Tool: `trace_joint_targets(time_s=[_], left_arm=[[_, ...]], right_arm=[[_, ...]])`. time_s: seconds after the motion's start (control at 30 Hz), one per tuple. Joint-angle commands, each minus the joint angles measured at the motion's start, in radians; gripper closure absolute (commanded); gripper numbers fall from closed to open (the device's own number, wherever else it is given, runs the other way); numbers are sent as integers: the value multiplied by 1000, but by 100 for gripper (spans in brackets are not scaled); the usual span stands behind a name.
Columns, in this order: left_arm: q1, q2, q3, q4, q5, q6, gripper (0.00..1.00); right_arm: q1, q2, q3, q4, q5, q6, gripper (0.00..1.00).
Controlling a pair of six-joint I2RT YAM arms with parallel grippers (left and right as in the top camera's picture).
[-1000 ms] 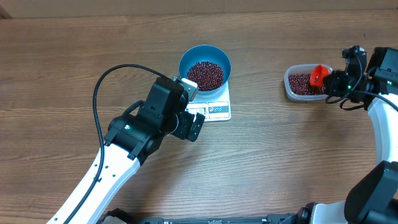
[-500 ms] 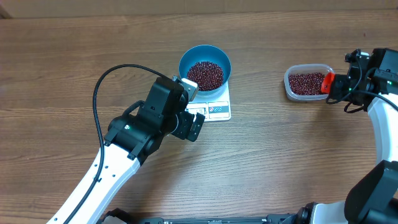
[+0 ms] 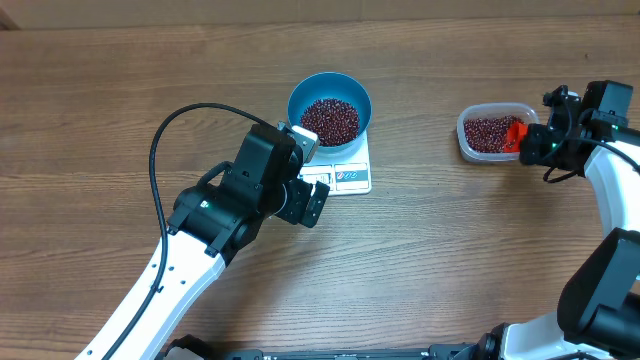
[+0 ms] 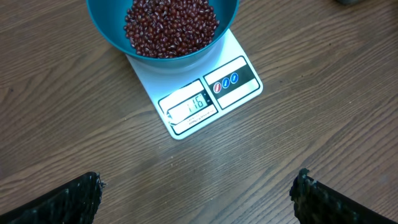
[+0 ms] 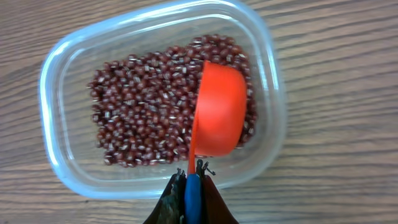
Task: Scoop item into bowl and weigh 150g on scale
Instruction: 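Lower the scoop into the beans and drag to refill it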
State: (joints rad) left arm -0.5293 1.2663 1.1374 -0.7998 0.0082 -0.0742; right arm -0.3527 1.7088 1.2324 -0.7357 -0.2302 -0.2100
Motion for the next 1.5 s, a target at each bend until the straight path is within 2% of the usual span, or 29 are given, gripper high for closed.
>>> trace_joint_targets(time_s=[0.0, 0.57, 1.1, 1.47], left_arm=[[1, 6, -4, 0, 8, 15, 0], [1, 6, -4, -1, 8, 15, 0], [1, 6, -4, -1, 8, 15, 0], [1, 6, -4, 0, 8, 15, 0]], right_arm=[[0, 23, -3, 6, -95, 0, 96], [0, 23, -3, 27, -220, -7, 96], [0, 23, -3, 47, -254, -7, 96], [0, 23, -3, 50, -70, -37, 96]])
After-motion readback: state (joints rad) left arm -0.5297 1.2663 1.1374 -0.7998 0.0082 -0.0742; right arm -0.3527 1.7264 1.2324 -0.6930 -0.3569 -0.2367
